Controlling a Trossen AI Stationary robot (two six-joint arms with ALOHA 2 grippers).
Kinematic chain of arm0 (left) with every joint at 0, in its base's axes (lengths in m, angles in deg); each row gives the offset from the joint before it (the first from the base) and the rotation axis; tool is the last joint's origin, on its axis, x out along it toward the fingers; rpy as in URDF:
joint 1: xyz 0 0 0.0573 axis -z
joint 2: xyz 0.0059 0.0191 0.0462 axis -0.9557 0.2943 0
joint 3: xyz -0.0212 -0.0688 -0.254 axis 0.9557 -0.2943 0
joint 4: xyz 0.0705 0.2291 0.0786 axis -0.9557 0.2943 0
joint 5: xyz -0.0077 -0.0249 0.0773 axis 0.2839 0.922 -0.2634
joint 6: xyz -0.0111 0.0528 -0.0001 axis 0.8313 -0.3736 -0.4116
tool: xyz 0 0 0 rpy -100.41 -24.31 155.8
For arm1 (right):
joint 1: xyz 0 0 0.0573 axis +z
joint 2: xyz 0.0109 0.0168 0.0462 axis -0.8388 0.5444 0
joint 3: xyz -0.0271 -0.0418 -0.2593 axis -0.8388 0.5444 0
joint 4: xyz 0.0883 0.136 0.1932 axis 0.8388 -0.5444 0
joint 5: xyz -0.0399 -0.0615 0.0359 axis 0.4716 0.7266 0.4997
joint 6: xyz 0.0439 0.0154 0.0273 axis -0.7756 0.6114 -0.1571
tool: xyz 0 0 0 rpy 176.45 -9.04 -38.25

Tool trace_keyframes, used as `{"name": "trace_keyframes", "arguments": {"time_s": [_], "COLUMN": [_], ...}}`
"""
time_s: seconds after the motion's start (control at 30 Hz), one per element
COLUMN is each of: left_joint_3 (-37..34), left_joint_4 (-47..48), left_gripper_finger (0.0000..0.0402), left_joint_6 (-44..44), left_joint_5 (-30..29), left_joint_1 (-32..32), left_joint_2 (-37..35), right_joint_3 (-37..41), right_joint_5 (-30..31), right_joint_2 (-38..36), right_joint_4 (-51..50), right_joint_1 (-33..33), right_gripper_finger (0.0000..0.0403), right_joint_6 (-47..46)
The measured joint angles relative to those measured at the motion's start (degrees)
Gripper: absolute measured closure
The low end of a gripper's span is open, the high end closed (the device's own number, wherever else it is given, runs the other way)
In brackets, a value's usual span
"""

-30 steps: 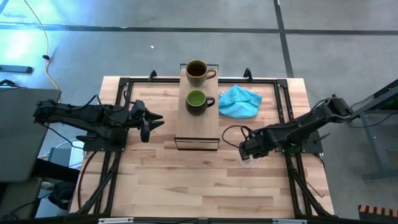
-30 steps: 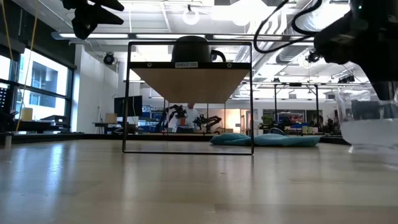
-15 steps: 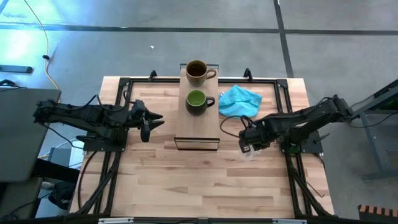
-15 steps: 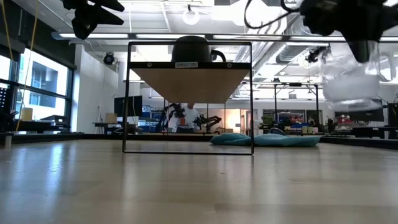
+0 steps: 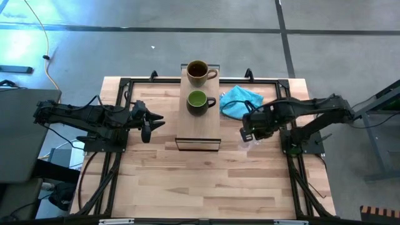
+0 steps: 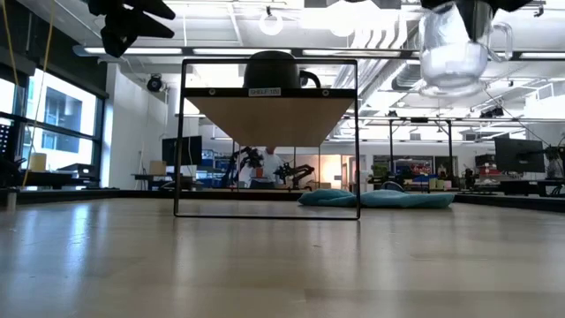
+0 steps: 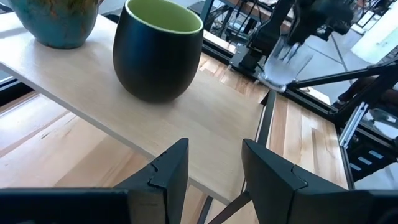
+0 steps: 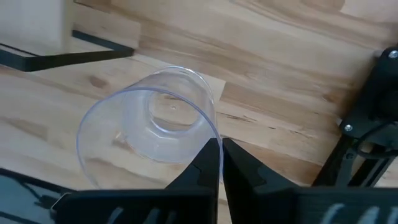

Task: Stack small to large cups/mugs on shelf
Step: Put the transparent mug on the shelf

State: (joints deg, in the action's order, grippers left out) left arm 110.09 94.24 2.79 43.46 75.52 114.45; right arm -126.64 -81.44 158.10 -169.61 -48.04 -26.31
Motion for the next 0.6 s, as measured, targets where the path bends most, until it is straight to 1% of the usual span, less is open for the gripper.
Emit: {"name": "trace_keyframes", "arguments": {"time_s": [0.17, 0.33, 0.6], "left_joint_3": [0.02, 0.01, 0.01], "left_joint_4": [0.31, 0.31, 0.31], "left_gripper_finger": [0.0263, 0.0263, 0.0263], "left_joint_6": [-0.08, -0.13, 0.26], "left_joint_5": [-0.02, -0.02, -0.02], "left_joint_1": [0.01, 0.0, 0.0], "left_joint_2": [-0.02, -0.01, 0.0], "right_joint_3": [-4.71, -8.15, -10.73], "right_joint_5": [0.02, 0.42, 0.35], "right_joint_2": [0.0, 0.02, 0.24], "right_joint_4": [-3.76, -4.14, -4.18], "right_joint_1": [-2.06, -4.19, -7.87], "right_gripper_finger": [0.0403, 0.0403, 0.0403], "right_joint_6": [1.44, 2.95, 4.96]}}
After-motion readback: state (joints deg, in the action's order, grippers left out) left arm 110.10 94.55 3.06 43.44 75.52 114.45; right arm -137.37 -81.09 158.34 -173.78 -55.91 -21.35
